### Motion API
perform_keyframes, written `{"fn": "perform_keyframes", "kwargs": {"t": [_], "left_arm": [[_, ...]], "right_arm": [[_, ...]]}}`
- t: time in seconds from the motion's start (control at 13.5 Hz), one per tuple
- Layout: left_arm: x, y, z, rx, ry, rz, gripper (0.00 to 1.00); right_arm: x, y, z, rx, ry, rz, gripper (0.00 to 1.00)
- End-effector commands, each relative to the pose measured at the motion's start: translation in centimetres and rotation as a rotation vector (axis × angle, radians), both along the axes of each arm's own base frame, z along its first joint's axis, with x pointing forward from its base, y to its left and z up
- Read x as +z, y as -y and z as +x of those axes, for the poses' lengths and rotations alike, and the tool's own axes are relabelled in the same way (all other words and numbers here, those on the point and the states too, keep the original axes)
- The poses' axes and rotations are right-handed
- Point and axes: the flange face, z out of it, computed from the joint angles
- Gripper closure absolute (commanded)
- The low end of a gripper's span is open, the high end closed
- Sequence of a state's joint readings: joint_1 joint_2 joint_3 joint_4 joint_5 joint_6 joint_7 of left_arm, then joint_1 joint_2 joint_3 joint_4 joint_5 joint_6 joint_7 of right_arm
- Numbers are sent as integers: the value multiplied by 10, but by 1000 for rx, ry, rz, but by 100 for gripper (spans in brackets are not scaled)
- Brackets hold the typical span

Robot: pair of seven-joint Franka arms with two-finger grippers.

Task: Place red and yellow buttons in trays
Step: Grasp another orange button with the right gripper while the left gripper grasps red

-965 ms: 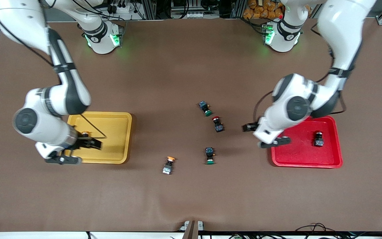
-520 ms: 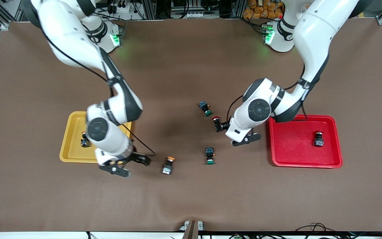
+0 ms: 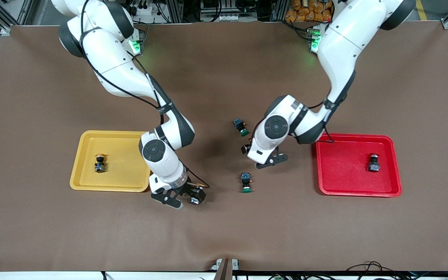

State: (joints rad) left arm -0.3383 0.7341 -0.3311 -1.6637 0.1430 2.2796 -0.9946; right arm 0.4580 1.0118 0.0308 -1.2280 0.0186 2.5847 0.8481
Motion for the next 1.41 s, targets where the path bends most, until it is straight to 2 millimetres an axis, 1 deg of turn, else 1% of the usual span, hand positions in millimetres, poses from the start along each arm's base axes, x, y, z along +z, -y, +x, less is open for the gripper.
{"fn": "perform_keyframes", "kwargs": {"t": [0.0,0.07,0.15,0.22,0.3,0.37,0.45,0.59,0.67,0.74,0.82,0.89,0.97,1.04,1.11,1.19,1.26,1.34], "left_arm": [[-6,-5,8,1,31,29,0],[-8,-7,8,-9,36,40,26],[-7,-9,10,-6,38,41,60],[-5,-11,12,-2,41,39,80],[-1,-12,13,1,46,38,96],[2,-11,14,2,50,37,100],[5,-14,16,1,51,38,100],[26,-25,26,7,70,40,100],[39,-39,33,-4,60,59,100],[56,-50,39,-45,58,68,100],[72,-72,47,-82,46,82,100],[89,-101,57,-121,27,92,100],[102,-129,66,-170,9,90,100],[112,-155,74,-210,-2,88,100],[119,-182,80,-259,-15,85,100],[122,-207,86,-309,-28,77,100],[125,-232,92,-347,-34,67,100],[122,-254,96,-365,-40,60,100]], "right_arm": [[-4,-6,6,-2,25,-4,0],[-7,-10,3,4,22,-9,0],[-12,-10,1,6,17,-13,0],[-14,-10,1,8,16,-14,0],[-14,-10,2,7,17,-16,11],[-14,-11,1,9,16,-14,28],[-14,-10,1,8,16,-14,54],[-13,-10,1,8,16,-14,98],[-11,-8,3,5,18,-15,100],[-7,-5,5,3,18,-15,100],[5,-1,9,-5,24,-10,100],[19,-2,11,-5,35,-4,100],[34,1,13,-8,29,-8,100],[49,10,16,-15,-1,-25,100],[70,19,18,-22,-37,-42,100],[94,41,24,-50,-72,-50,100],[128,62,26,-56,-115,-65,100],[151,75,21,-26,-170,-93,100]]}}
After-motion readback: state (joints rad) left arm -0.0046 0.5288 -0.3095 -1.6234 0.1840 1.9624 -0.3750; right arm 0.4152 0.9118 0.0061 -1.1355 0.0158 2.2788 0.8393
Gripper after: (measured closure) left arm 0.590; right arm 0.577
